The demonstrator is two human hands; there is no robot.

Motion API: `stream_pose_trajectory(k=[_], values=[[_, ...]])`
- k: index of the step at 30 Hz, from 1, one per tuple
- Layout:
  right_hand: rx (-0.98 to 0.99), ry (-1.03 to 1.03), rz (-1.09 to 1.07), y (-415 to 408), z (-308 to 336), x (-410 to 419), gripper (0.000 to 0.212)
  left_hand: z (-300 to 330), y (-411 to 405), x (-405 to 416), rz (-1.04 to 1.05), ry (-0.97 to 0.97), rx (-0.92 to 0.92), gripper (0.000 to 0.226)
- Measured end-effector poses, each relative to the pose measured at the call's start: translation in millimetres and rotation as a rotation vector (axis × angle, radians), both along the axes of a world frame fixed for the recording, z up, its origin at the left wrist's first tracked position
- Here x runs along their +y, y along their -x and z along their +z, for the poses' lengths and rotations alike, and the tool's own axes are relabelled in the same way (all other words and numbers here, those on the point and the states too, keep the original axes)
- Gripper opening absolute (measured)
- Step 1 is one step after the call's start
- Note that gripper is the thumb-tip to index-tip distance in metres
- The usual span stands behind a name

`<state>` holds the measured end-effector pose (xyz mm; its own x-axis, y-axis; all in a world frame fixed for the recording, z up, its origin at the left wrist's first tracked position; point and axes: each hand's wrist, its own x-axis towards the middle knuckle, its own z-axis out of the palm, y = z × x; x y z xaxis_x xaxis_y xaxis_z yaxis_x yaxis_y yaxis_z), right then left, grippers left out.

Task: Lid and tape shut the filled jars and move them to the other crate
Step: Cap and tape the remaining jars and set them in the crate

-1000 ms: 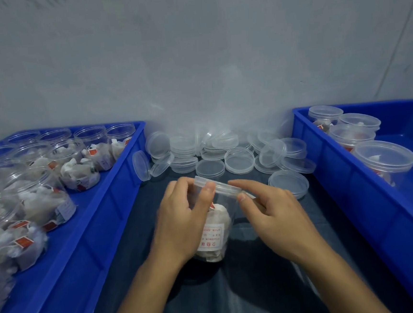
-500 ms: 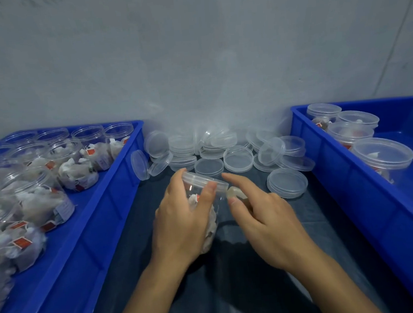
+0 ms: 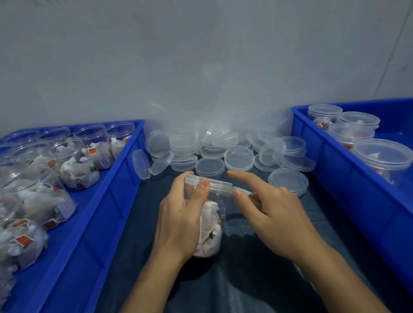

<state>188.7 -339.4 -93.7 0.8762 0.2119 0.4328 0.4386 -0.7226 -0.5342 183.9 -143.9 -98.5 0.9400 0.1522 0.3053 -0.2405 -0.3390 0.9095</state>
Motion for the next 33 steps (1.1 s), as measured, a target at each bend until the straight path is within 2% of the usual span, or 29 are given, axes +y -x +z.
stream_pose_trajectory(k=[12,15,17,19,21,23,26,28,31,33], values=[[0.004,0.014,-0.06,4,2,5,0.029,-2,-3,3,-0.078,0.097,-0.001,0.051],[-0.014,-0.017,-0.094,8,4,8,0.033,-4,-1,2,-0.055,0.093,-0.004,0.054],[-0.034,-0.021,-0.11,11,4,10,0.036,-4,0,1,-0.036,0.038,0.002,0.062],[-0.066,-0.02,-0.115,12,5,12,0.038,-4,1,0,0.013,-0.084,-0.02,0.06],[-0.095,-0.015,-0.121,13,6,14,0.041,-1,1,-1,0.118,-0.231,-0.065,0.056],[-0.112,-0.011,-0.132,13,6,15,0.043,1,4,-3,0.207,-0.332,-0.106,0.063],[-0.166,0.004,-0.155,15,4,16,0.041,2,9,-11,0.241,-0.394,-0.085,0.08],[-0.166,0.014,-0.154,17,3,19,0.044,0,11,-17,0.231,-0.416,-0.063,0.083],[-0.107,0.009,-0.14,18,2,21,0.052,0,9,-16,0.216,-0.467,-0.027,0.09],[-0.028,-0.012,-0.098,18,4,20,0.053,0,6,-10,0.199,-0.452,-0.009,0.086]])
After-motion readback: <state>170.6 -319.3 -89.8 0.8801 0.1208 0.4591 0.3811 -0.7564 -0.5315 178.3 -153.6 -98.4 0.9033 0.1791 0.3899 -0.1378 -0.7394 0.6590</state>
